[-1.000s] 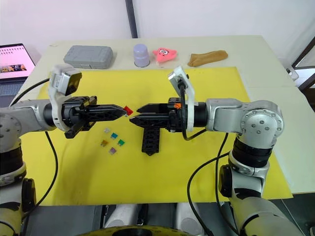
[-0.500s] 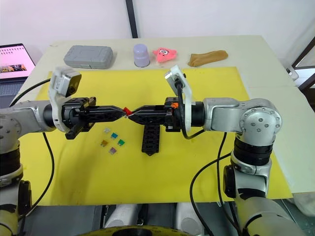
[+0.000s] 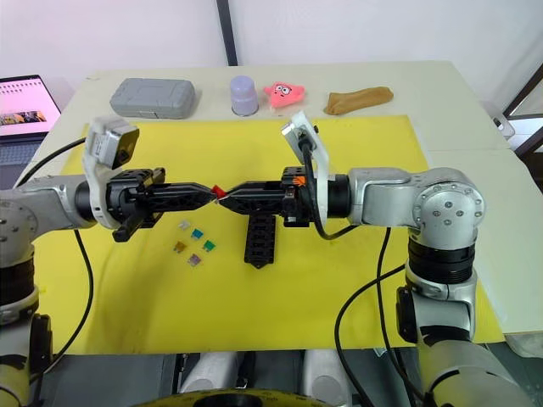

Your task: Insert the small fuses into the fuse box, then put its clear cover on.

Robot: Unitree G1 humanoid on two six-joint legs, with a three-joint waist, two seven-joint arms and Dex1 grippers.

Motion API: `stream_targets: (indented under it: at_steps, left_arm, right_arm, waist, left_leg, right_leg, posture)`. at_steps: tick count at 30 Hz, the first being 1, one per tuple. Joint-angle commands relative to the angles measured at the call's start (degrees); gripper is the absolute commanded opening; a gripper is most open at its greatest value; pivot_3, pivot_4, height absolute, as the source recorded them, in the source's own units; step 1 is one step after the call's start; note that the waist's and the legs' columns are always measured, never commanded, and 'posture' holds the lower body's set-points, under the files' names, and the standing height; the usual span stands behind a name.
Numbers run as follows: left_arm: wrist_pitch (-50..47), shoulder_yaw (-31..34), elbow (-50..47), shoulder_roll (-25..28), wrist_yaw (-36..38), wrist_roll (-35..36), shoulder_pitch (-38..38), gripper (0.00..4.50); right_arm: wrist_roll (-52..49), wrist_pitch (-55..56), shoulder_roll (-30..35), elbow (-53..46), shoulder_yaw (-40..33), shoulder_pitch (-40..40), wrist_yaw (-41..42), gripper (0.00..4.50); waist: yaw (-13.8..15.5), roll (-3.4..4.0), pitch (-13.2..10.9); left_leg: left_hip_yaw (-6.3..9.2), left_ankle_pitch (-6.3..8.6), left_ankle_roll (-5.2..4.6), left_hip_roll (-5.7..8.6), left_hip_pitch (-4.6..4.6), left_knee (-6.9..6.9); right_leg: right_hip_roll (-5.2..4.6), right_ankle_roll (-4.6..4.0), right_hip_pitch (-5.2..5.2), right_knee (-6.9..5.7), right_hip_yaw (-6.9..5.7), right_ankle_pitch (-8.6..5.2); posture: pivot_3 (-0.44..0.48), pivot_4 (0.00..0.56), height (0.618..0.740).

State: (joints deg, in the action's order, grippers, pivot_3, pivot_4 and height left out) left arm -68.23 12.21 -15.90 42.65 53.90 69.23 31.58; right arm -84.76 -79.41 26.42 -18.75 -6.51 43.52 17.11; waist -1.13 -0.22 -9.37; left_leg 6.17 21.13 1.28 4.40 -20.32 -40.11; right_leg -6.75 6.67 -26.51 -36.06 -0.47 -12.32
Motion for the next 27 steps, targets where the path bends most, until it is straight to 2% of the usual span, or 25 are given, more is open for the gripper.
stream_targets:
  at_steps: [1,24,27]
  left_arm:
    - [1.01,0.22,-1.11,0.63,-0.09,0.3,0.11,0.0]
    - [0.85,0.1,-1.56,0.5,-0.56,0.89,0.07,0.0]
    - [0.84,0.05,-1.72,0.45,-0.69,0.94,0.01,0.0]
  right_arm:
    - [-2.49,2.21,0.67,-0.81,0.64,0.6,-0.08,1.0]
    - [-4.51,6.57,3.36,-0.81,4.5,0.77,-0.72,1.0]
    - [-4.57,6.86,3.51,-0.83,4.72,0.82,-0.72,0.15]
  waist:
    - [0.02,0.0,0.0]
    - [0.11,-0.01,0.0]
    - [0.12,-0.01,0.0]
  left_leg:
    - [0.0,0.0,0.0,0.0,0.0,0.0]
    - [0.0,0.0,0.0,0.0,-0.01,0.0]
    - [0.0,0.0,0.0,0.0,-0.02,0.0]
  right_leg:
    - [0.0,0.0,0.0,0.0,0.0,0.0]
    - [0.0,0.0,0.01,0.03,0.0,0.0]
    - [0.0,0.0,0.0,0.03,0.0,0.0]
  posture:
    - [0.0,0.15,0.74]
    - [0.0,0.15,0.74]
    - [0.0,0.15,0.74]
